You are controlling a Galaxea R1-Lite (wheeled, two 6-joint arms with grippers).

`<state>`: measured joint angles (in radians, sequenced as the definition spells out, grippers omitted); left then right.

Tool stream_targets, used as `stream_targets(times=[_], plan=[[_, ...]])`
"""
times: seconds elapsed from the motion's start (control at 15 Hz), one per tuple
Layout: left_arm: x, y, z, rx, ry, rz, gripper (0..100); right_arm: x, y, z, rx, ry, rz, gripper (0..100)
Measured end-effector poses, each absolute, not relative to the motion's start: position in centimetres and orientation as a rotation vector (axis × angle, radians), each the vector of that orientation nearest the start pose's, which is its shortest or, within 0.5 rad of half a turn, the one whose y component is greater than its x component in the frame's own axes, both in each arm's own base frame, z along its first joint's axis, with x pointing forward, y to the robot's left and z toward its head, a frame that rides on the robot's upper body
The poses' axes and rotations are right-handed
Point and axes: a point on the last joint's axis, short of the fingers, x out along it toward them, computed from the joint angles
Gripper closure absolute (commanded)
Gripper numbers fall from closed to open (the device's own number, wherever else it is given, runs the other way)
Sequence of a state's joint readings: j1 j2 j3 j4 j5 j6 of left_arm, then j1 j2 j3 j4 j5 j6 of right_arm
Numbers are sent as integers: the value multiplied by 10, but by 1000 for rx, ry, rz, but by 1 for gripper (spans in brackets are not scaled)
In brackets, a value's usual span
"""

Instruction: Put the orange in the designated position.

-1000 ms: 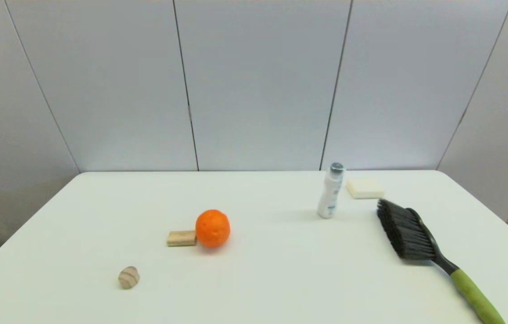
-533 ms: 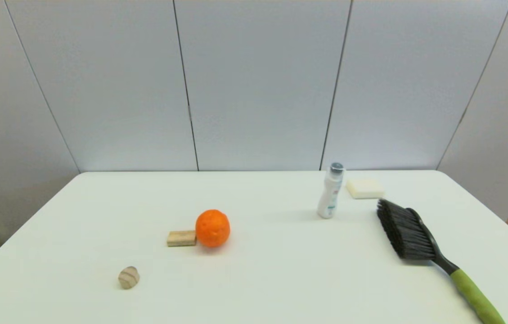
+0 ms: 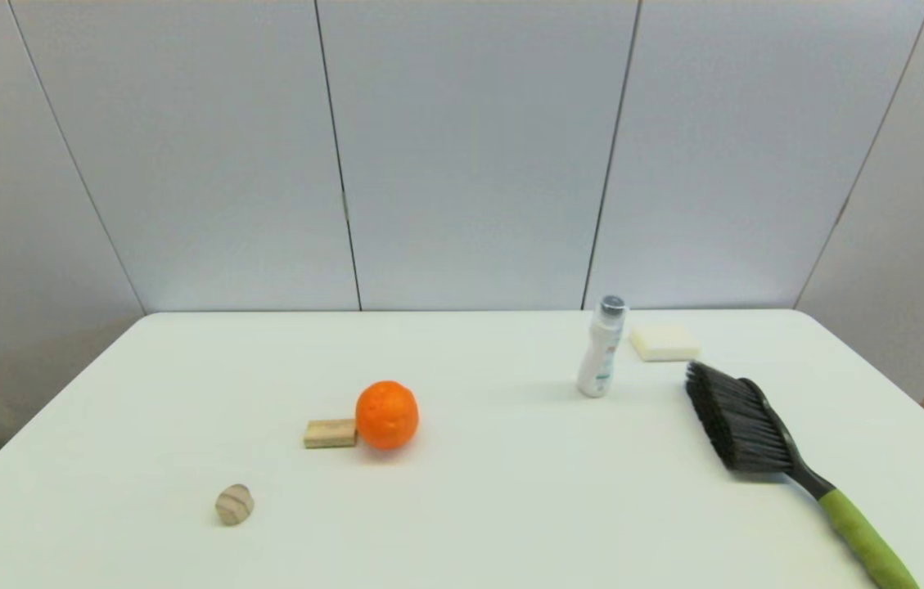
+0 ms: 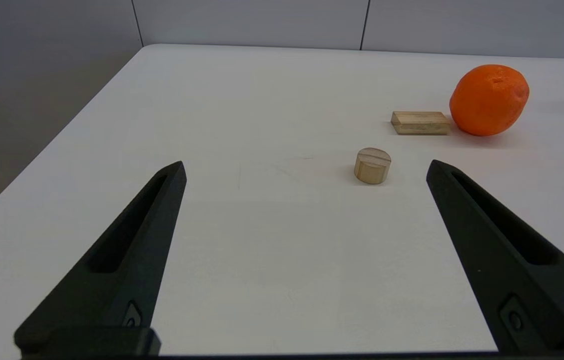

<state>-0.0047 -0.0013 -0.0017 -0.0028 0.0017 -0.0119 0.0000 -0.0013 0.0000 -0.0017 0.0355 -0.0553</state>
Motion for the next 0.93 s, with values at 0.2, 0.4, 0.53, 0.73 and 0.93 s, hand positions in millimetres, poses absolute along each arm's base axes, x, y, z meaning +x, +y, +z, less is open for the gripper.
stream_targets(times=[0.2, 0.4, 0.53, 0.73, 0.93], plan=[[-23, 0, 76, -12, -6, -3, 0, -23, 1, 76, -50, -3, 34, 0], [-23, 0, 76, -12, -6, -3, 0, -23, 0, 76, -28, -3, 13, 0], [-23, 0, 76, -12, -6, -4, 0, -23, 0, 76, -18, -5, 12, 0], [-23, 0, 76, -12, -6, -3, 0, -23, 0, 76, -18, -4, 12, 0], [-23, 0, 76, -12, -6, -3, 0, -23, 0, 76, -18, -4, 11, 0]])
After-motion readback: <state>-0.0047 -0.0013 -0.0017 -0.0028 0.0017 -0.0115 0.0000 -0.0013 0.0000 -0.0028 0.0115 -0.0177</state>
